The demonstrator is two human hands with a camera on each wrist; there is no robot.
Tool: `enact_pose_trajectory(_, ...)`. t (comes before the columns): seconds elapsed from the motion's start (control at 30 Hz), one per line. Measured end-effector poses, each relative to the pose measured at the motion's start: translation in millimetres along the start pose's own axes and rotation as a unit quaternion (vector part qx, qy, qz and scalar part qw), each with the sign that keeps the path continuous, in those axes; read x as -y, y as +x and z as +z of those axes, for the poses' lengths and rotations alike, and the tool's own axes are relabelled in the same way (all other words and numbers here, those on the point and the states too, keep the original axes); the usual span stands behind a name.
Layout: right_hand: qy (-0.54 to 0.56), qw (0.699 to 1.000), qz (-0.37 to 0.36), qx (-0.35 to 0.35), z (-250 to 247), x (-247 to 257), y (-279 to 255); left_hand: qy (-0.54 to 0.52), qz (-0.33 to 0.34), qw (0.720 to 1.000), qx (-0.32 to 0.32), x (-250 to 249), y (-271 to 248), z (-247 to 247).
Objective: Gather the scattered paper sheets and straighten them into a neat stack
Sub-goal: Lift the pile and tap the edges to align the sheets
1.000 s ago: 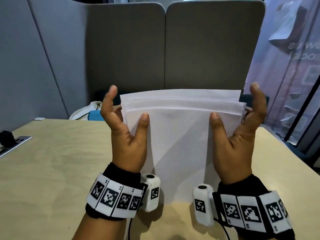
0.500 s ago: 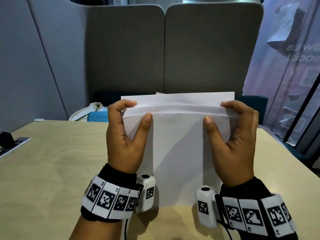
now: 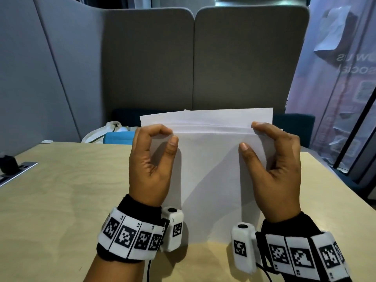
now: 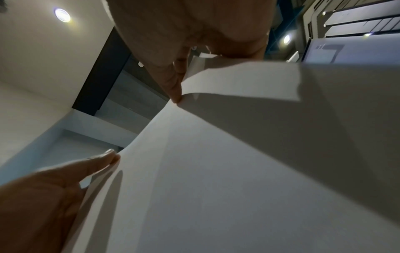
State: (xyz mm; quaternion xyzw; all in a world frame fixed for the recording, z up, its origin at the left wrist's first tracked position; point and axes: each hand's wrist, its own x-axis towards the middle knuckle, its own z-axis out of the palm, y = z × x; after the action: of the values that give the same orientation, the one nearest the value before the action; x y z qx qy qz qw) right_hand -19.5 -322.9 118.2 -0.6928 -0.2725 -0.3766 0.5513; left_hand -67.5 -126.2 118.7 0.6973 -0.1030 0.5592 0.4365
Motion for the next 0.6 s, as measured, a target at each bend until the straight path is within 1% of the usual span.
enact_pose_trajectory(0.17,0.017,1.000,0.012,0.018,-0.3,1.7,-0.6,-0.012,-0.030,0.999,0.012,-2.5,-2.2,0.8)
enact_pose_trajectory(0.27,0.020,1.000,0.008,0.014,-1.3,-0.2,-1.4,0.000,-0.029,1.000,0.006,-0.8,0.7,-0.3)
enact_pose_trajectory(0.43,0.028,0.999,0.030,0.005,0.6,1.5,-5.1,0.008,-0.019,1.000,-0.001,0.8,-0.3,0.6)
enact_pose_trajectory(0.53,0.018,1.000,0.016,0.007,1.2,2.8,-4.4,-0.001,-0.025,1.000,0.004,0.4,-2.3,0.6)
enact_pose_trajectory(0.6,0.027,0.999,0.034,0.004,1.0,2.4,-4.9,0.005,-0.018,1.000,0.007,1.3,-2.9,0.2)
